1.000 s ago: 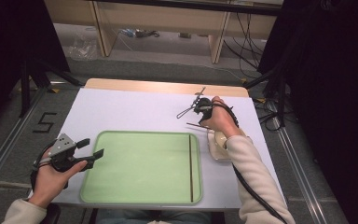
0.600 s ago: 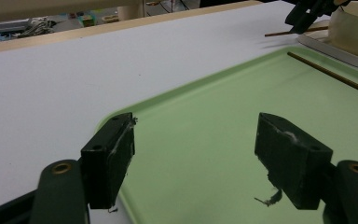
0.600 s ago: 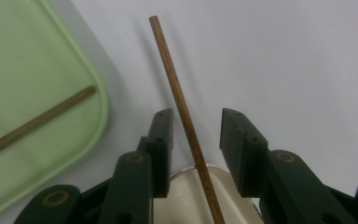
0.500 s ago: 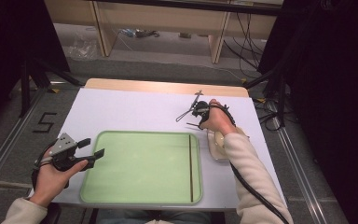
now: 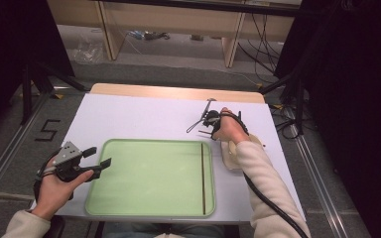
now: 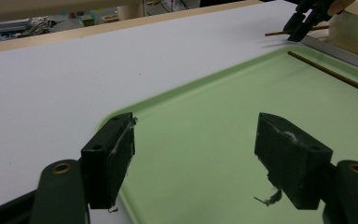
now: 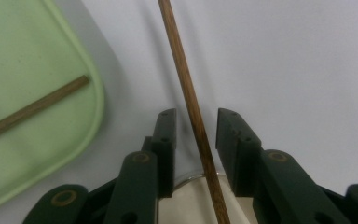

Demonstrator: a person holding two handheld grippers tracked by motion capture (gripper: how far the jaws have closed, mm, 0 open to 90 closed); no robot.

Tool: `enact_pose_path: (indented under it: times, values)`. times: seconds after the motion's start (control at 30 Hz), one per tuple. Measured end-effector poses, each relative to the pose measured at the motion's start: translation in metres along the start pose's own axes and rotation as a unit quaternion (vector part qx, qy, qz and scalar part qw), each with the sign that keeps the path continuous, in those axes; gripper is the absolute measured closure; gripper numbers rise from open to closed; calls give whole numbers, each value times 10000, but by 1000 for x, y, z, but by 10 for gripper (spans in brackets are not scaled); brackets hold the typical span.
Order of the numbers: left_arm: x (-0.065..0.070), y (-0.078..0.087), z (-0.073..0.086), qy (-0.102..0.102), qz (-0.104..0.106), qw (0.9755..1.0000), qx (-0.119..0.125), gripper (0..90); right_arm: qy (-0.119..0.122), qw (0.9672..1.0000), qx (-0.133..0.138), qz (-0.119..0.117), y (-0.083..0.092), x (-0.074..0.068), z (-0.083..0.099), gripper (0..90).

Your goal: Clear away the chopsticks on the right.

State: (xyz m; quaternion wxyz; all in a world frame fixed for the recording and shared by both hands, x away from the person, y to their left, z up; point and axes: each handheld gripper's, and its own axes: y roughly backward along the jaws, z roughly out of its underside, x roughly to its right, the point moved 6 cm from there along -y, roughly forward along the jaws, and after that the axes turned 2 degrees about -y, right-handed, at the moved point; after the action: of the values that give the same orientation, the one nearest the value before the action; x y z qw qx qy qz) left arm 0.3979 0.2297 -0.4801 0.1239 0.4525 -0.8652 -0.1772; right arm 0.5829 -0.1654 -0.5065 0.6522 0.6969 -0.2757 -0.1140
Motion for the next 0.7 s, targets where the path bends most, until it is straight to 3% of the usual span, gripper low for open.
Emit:
enact_pose_path:
  times: [0.07,0.37,0.4,0.43,0.5,0.7]
  values:
    - [0,0,0,2,-1,10000,3,285,174,9998,-54,88,-1,2,0,720]
    - [0,0,0,-25,-6,10000,-13,286,396,9988,-139,242,-3,-1,-1,815]
    - [0,0,0,-24,-7,10000,-13,285,495,9979,-154,386,-3,0,-2,822]
    - [0,0,0,-16,-9,10000,-8,285,490,9978,-182,402,-2,-1,-2,823]
    - [0,0,0,-28,-10,10000,-16,286,696,9964,-142,464,-3,1,-3,827]
    - [0,1,0,-27,-15,10000,-17,286,786,9941,-64,747,4,4,-5,845]
